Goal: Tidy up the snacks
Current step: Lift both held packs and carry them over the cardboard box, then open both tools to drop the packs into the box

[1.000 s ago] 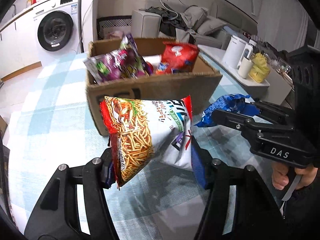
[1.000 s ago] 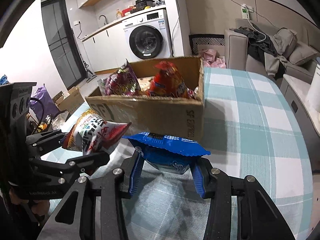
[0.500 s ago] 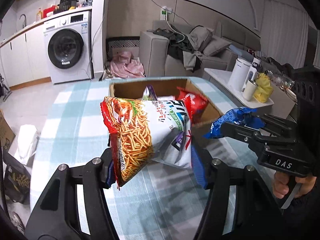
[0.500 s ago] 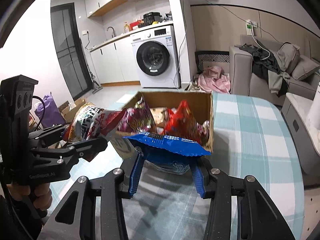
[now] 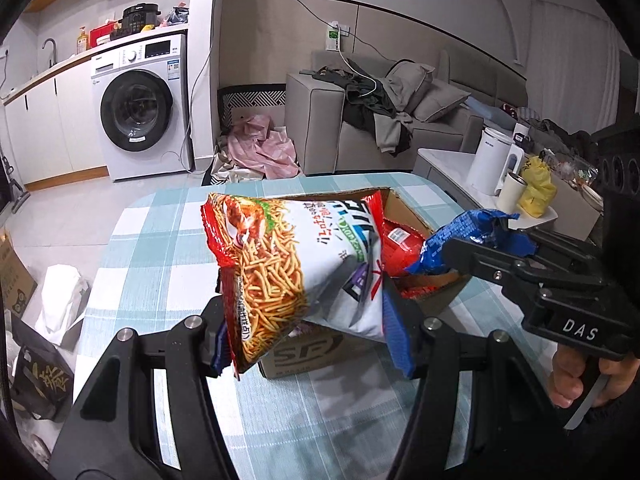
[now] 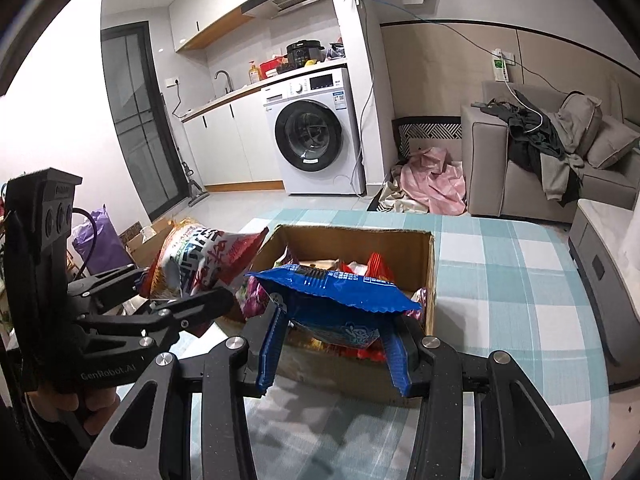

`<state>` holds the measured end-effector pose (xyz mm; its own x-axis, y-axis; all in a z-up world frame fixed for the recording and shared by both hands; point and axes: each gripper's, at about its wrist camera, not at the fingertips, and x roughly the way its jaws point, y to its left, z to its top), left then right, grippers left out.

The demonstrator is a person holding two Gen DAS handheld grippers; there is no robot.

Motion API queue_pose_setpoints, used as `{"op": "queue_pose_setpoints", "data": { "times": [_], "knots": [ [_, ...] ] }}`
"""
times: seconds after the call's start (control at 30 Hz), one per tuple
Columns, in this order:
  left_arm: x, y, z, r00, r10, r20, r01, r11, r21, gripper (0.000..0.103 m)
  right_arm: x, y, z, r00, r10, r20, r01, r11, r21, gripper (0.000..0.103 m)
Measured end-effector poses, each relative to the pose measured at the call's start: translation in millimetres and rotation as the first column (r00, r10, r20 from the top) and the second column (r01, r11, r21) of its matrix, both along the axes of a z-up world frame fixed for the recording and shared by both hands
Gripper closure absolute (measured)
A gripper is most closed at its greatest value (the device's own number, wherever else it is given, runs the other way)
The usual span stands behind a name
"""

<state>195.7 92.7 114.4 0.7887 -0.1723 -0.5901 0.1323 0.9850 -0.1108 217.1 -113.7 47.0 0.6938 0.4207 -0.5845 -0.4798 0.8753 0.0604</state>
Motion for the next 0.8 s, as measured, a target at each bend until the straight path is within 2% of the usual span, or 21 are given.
{"op": "queue_pose_setpoints", "data": {
  "times": [0.3, 0.8],
  "knots": [
    [38, -3, -5, 1.000, 0.007, -0.015, -0.007, 1.000, 0.000, 0.045, 21, 1, 5, 1.000, -0.025, 0.003, 0.025, 1.000, 0.018, 0.058],
    [85, -8, -37, 0.999, 0.023, -0.036, -0.022, 1.000, 0.006, 0.045, 52, -14, 0, 0.994, -0.113, 0.004, 0.112, 0.991, 0.069, 0.058]
  ]
}}
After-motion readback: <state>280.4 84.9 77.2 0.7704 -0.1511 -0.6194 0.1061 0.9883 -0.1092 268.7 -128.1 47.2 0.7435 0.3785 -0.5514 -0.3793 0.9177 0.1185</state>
